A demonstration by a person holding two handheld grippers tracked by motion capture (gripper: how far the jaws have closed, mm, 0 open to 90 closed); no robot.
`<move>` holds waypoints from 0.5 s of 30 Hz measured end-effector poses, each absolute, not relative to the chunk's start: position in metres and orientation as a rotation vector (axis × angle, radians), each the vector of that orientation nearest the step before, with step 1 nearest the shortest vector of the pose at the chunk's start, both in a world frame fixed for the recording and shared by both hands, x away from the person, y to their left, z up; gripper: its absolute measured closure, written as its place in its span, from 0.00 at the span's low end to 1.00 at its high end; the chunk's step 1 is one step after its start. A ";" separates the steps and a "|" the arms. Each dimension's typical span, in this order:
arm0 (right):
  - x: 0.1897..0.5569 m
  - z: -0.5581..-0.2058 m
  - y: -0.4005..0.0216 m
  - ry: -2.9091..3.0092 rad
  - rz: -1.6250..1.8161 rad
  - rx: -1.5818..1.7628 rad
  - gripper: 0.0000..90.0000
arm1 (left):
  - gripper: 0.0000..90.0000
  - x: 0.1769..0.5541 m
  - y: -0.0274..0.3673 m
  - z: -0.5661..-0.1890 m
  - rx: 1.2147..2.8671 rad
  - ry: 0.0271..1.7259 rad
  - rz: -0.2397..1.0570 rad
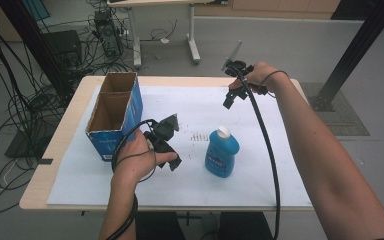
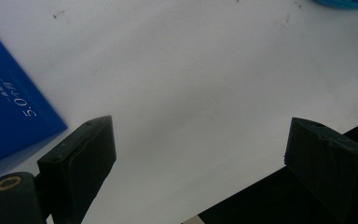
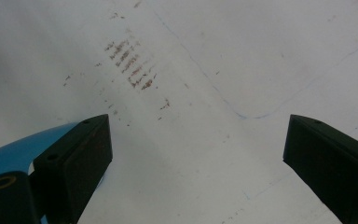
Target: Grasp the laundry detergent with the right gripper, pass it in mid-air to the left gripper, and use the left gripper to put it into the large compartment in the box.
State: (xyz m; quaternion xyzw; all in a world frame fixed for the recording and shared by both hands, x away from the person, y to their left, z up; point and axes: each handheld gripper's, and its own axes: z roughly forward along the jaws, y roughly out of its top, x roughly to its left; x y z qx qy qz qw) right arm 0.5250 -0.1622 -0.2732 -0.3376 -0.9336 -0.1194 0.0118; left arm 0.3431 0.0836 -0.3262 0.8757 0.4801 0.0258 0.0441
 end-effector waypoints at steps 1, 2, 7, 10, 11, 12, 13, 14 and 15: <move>0.525 -0.273 -0.162 -2.913 -0.372 -1.053 0.08 | 0.10 0.343 0.083 -0.326 2.679 1.462 0.078; 0.525 -0.273 -0.162 -2.912 -0.374 -1.053 0.08 | 0.10 0.343 0.083 -0.326 2.672 1.462 0.079; 0.524 -0.273 -0.166 -2.909 -0.394 -1.067 0.08 | 0.10 0.342 0.083 -0.326 2.676 1.464 0.077; 0.524 -0.272 -0.167 -2.905 -0.403 -1.071 0.08 | 0.10 0.342 0.083 -0.326 2.671 1.469 0.076; 0.523 -0.272 -0.167 -2.907 -0.407 -1.070 0.08 | 0.10 0.342 0.083 -0.327 2.668 1.472 0.076; 0.523 -0.272 -0.168 -2.908 -0.415 -1.073 0.08 | 0.10 0.342 0.083 -0.326 2.669 1.473 0.073; 0.522 -0.271 -0.168 -2.908 -0.422 -1.076 0.08 | 0.10 0.341 0.084 -0.327 2.667 1.475 0.073; 0.522 -0.271 -0.168 -2.908 -0.422 -1.076 0.08 | 0.10 0.341 0.084 -0.327 2.667 1.475 0.073; 0.521 -0.270 -0.169 -2.920 -0.425 -1.070 0.08 | 0.10 0.341 0.084 -0.327 2.670 1.474 0.069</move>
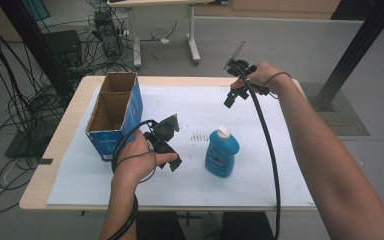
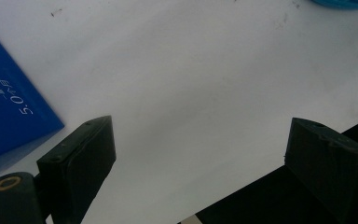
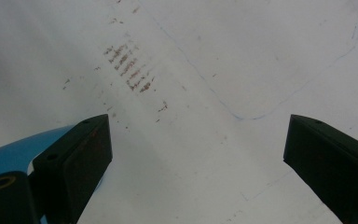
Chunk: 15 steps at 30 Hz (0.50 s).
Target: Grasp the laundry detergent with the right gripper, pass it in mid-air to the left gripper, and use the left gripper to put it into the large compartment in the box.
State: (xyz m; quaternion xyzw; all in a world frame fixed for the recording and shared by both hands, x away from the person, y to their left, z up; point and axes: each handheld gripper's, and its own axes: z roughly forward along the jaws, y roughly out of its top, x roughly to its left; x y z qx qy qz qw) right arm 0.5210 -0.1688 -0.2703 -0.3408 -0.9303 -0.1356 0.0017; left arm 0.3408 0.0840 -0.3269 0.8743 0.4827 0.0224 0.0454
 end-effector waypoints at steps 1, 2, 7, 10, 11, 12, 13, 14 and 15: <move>0.520 -0.270 -0.169 -2.923 -0.429 -1.072 0.08 | 0.10 0.340 0.084 -0.327 2.666 1.478 0.070; 0.519 -0.270 -0.170 -2.925 -0.430 -1.076 0.08 | 0.10 0.340 0.084 -0.327 2.666 1.478 0.070; 0.515 -0.270 -0.177 -2.929 -0.440 -1.093 0.08 | 0.10 0.340 0.087 -0.326 2.653 1.485 0.074; 0.513 -0.269 -0.183 -2.926 -0.452 -1.120 0.08 | 0.10 0.340 0.088 -0.325 2.640 1.495 0.074; 0.513 -0.269 -0.183 -2.926 -0.452 -1.120 0.08 | 0.09 0.340 0.088 -0.325 2.640 1.495 0.074; 0.512 -0.269 -0.186 -2.927 -0.463 -1.126 0.08 | 0.09 0.340 0.089 -0.326 2.632 1.504 0.074; 0.510 -0.268 -0.190 -2.919 -0.487 -1.142 0.07 | 0.09 0.340 0.089 -0.325 2.643 1.498 0.075; 0.509 -0.268 -0.192 -2.918 -0.493 -1.154 0.07 | 0.09 0.340 0.089 -0.326 2.634 1.500 0.072; 0.508 -0.268 -0.193 -2.917 -0.502 -1.159 0.07 | 0.09 0.340 0.089 -0.325 2.636 1.501 0.073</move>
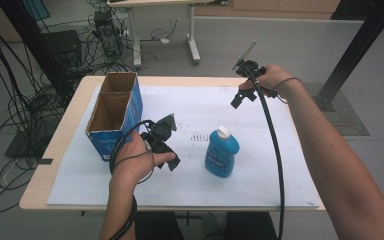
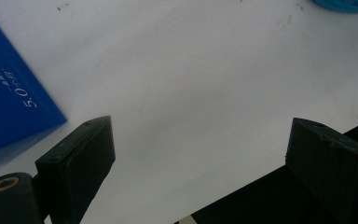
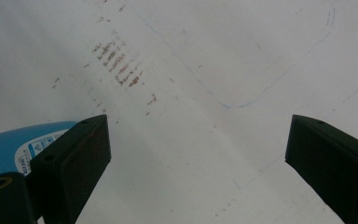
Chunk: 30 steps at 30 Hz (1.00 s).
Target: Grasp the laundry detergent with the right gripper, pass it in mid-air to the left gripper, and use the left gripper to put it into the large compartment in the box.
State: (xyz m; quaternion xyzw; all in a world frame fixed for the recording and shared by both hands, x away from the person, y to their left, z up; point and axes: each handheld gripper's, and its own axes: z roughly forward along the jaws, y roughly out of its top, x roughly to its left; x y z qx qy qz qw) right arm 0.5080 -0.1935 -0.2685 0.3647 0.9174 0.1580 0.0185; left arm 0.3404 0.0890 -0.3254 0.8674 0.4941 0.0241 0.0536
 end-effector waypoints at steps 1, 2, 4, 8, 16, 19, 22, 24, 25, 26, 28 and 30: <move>0.507 -0.269 -0.196 2.841 0.492 1.133 0.07 | 0.09 0.340 0.089 -0.325 2.638 1.501 0.074; 0.505 -0.269 -0.197 2.834 0.496 1.139 0.07 | 0.09 0.340 0.089 -0.325 2.638 1.501 0.074; 0.502 -0.270 -0.200 2.824 0.507 1.155 0.07 | 0.09 0.341 0.088 -0.325 2.636 1.495 0.074; 0.499 -0.272 -0.206 2.813 0.523 1.143 0.07 | 0.09 0.341 0.088 -0.326 2.640 1.492 0.077; 0.484 -0.270 -0.218 2.783 0.544 1.133 0.07 | 0.09 0.342 0.086 -0.325 2.644 1.482 0.071; 0.479 -0.270 -0.222 2.778 0.547 1.129 0.07 | 0.09 0.342 0.086 -0.325 2.649 1.484 0.062; 0.471 -0.269 -0.230 2.761 0.569 1.141 0.07 | 0.10 0.340 0.086 -0.324 2.656 1.475 0.058; 0.468 -0.269 -0.235 2.754 0.581 1.140 0.07 | 0.09 0.339 0.086 -0.323 2.655 1.473 0.058; 0.466 -0.269 -0.237 2.752 0.588 1.141 0.07 | 0.10 0.339 0.086 -0.322 2.656 1.470 0.056; 0.466 -0.269 -0.237 2.752 0.588 1.141 0.07 | 0.09 0.339 0.086 -0.322 2.656 1.470 0.056; 0.463 -0.269 -0.240 2.752 0.599 1.142 0.07 | 0.09 0.338 0.087 -0.322 2.653 1.471 0.054; 0.457 -0.270 -0.244 2.758 0.622 1.132 0.06 | 0.09 0.337 0.088 -0.323 2.649 1.472 0.036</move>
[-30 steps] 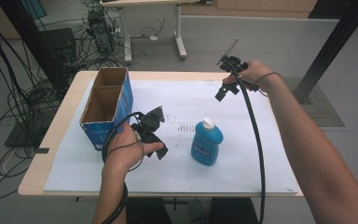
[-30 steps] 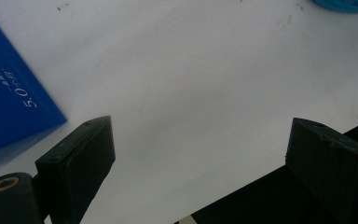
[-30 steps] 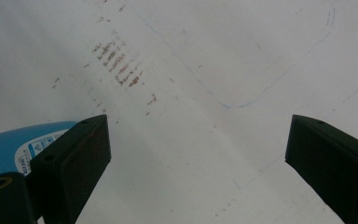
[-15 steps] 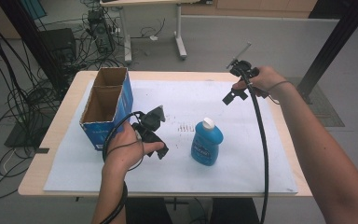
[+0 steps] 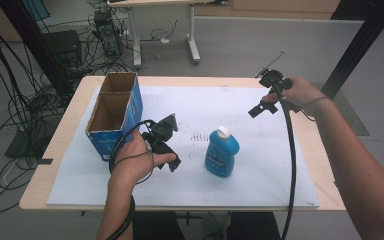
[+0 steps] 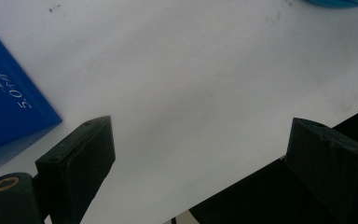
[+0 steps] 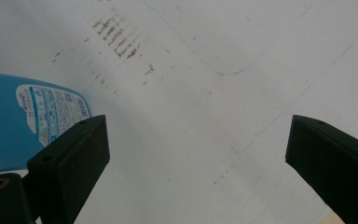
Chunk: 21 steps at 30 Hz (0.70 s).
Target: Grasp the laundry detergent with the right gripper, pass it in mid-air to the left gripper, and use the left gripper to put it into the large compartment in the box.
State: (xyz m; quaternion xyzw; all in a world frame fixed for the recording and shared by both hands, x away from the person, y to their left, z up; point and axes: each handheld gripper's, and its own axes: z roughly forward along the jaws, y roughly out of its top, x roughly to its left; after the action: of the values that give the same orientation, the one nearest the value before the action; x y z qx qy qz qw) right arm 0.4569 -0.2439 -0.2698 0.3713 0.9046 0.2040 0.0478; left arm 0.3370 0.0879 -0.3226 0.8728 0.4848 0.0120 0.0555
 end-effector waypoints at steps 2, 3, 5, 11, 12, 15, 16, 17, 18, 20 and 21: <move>0.453 -0.272 -0.247 2.755 0.629 1.132 0.07 | 0.09 0.337 0.089 -0.323 2.647 1.476 0.041; 0.452 -0.272 -0.248 2.753 0.630 1.129 0.07 | 0.09 0.337 0.089 -0.323 2.647 1.477 0.036; 0.448 -0.275 -0.251 2.756 0.631 1.122 0.07 | 0.09 0.337 0.089 -0.323 2.653 1.477 0.040; 0.435 -0.277 -0.259 2.736 0.660 1.110 0.07 | 0.09 0.337 0.088 -0.321 2.653 1.473 0.042; 0.433 -0.277 -0.260 2.729 0.669 1.102 0.07 | 0.09 0.337 0.088 -0.321 2.656 1.472 0.041; 0.429 -0.278 -0.261 2.722 0.673 1.102 0.07 | 0.09 0.337 0.087 -0.322 2.660 1.470 0.041; 0.425 -0.280 -0.262 2.717 0.664 1.107 0.07 | 0.09 0.337 0.087 -0.322 2.661 1.466 0.045; 0.423 -0.281 -0.263 2.715 0.663 1.103 0.07 | 0.09 0.337 0.086 -0.321 2.661 1.463 0.042; 0.422 -0.282 -0.263 2.716 0.665 1.101 0.07 | 0.09 0.336 0.086 -0.321 2.661 1.463 0.041; 0.418 -0.284 -0.264 2.724 0.666 1.098 0.07 | 0.09 0.336 0.086 -0.321 2.664 1.457 0.044; 0.416 -0.286 -0.264 2.729 0.665 1.096 0.07 | 0.09 0.336 0.086 -0.321 2.662 1.461 0.043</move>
State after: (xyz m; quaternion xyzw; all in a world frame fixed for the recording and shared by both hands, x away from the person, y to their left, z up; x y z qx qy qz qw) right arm 0.4156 -0.2644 -0.2857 0.3628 0.9033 0.2202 0.0629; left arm 0.3363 0.0864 -0.3212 0.8754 0.4803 0.0142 0.0523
